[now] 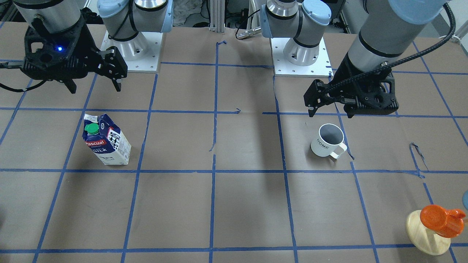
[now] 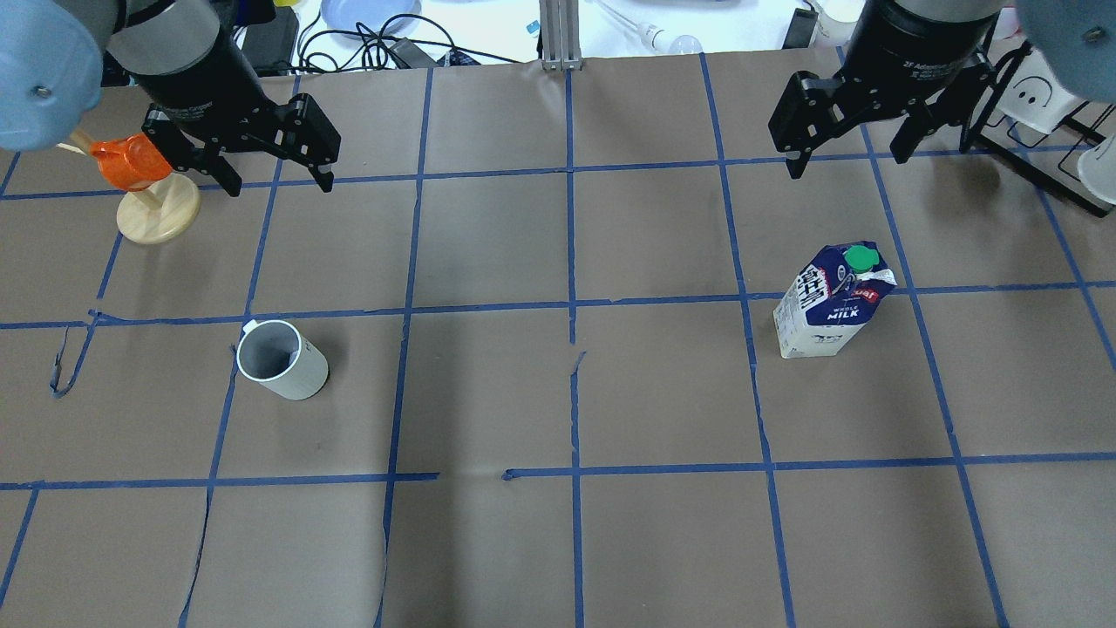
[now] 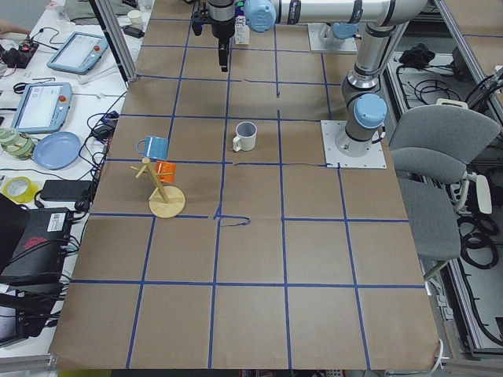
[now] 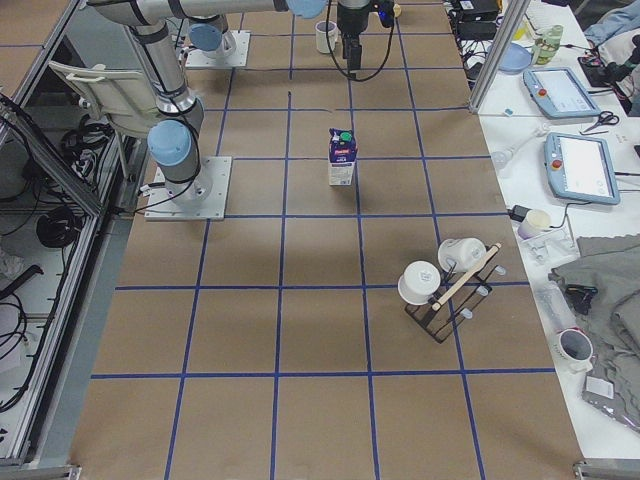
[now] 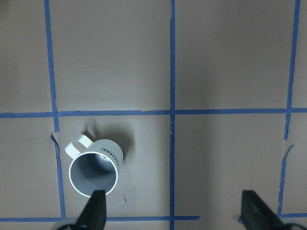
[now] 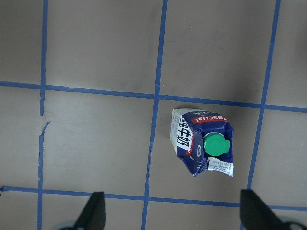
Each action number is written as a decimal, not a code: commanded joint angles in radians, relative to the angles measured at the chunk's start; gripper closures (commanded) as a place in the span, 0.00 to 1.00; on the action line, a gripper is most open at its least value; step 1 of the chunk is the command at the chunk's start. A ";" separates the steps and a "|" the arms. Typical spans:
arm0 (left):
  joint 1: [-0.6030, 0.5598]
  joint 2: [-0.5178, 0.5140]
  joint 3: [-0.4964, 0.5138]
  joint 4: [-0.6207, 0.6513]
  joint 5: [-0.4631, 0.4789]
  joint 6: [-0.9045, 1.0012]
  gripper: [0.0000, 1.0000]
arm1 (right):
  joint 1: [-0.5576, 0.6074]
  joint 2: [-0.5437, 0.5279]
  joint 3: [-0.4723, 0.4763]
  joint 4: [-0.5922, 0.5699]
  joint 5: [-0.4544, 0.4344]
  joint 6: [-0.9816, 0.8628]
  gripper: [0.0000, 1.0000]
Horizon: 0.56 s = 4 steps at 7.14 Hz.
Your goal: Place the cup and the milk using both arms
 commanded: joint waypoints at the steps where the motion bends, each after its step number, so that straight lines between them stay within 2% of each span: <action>1: 0.002 0.000 -0.003 -0.001 0.000 0.000 0.00 | -0.001 0.000 0.000 0.001 0.000 0.001 0.00; 4: 0.006 0.008 -0.008 -0.001 0.002 0.005 0.00 | 0.004 0.000 0.000 -0.001 0.002 0.005 0.00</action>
